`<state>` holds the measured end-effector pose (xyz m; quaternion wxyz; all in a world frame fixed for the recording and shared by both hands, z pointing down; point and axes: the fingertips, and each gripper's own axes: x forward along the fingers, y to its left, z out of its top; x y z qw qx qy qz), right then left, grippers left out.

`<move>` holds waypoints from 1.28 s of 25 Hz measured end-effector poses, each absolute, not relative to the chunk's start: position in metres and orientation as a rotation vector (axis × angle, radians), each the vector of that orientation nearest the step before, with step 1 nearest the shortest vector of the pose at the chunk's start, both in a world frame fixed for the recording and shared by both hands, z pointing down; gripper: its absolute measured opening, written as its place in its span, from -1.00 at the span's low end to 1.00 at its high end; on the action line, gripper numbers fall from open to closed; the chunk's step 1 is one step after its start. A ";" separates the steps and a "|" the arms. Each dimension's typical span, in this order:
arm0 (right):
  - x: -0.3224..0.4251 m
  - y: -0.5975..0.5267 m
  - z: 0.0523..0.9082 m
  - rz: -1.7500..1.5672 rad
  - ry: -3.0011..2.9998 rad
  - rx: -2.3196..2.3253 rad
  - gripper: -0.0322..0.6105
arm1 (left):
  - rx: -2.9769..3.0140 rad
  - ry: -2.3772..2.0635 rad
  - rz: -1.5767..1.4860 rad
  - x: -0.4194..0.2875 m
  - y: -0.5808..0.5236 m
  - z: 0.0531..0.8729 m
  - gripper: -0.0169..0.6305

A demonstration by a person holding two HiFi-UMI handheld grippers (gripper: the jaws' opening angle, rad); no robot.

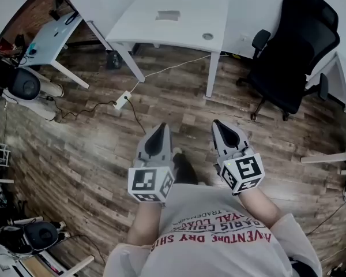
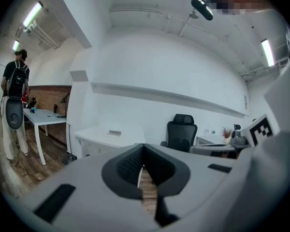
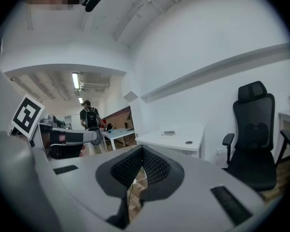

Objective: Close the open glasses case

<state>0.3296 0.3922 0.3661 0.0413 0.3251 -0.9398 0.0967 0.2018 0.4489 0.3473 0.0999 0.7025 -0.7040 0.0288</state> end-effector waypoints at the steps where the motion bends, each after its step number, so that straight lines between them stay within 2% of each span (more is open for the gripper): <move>1: 0.325 0.387 0.369 0.315 -2.875 0.993 -0.86 | 2.064 -2.078 0.082 0.194 0.444 0.351 -0.95; 9: 0.259 0.316 0.374 0.307 -2.832 1.038 -0.86 | 2.069 -2.024 0.047 0.119 0.363 0.360 -0.95; 24: 0.077 0.125 0.350 0.228 -2.717 1.156 -0.86 | 2.161 -1.873 0.041 -0.066 0.164 0.343 -0.95; 32: 0.035 0.056 0.370 0.302 -2.686 1.133 -0.86 | 2.134 -1.836 0.097 -0.104 0.104 0.366 -0.95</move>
